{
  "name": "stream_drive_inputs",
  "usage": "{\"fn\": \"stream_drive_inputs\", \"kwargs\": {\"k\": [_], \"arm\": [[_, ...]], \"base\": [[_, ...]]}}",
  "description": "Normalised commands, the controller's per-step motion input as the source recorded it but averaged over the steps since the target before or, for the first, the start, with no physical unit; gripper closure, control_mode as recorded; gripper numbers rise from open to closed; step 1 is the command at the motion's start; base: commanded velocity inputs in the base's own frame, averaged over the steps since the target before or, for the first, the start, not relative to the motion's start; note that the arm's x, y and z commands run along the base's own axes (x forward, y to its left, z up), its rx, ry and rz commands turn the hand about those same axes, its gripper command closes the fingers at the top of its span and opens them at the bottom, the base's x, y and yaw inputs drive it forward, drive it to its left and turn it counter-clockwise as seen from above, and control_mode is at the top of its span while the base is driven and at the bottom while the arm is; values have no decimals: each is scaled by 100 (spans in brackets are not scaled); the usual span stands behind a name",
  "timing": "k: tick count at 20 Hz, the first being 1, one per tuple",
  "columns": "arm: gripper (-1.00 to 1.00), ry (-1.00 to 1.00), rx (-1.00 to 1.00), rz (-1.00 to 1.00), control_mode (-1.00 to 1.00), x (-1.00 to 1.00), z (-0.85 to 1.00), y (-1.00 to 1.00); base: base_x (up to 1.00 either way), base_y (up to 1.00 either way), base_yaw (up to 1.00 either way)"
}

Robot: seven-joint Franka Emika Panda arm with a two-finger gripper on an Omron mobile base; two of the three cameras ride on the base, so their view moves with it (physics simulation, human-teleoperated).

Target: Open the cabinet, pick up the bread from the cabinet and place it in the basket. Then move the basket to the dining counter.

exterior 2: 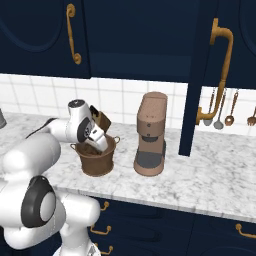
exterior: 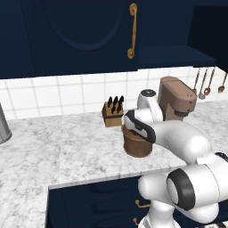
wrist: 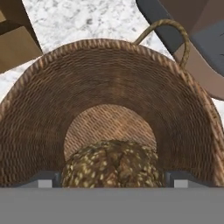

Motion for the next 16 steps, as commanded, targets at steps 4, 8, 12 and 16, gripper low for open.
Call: {"fn": "stream_drive_inputs", "kwargs": {"k": [4,8,12,16], "arm": [[-100,0,3,0,-100,0,-18,3],[-100,0,1,0,-100,0,-4,0],[-100,0,0,0,-100,0,0,0],[-100,0,0,0,-100,0,0,0]], "base": [[0,0,0],[0,0,0],[0,0,0],[0,0,0]]}}
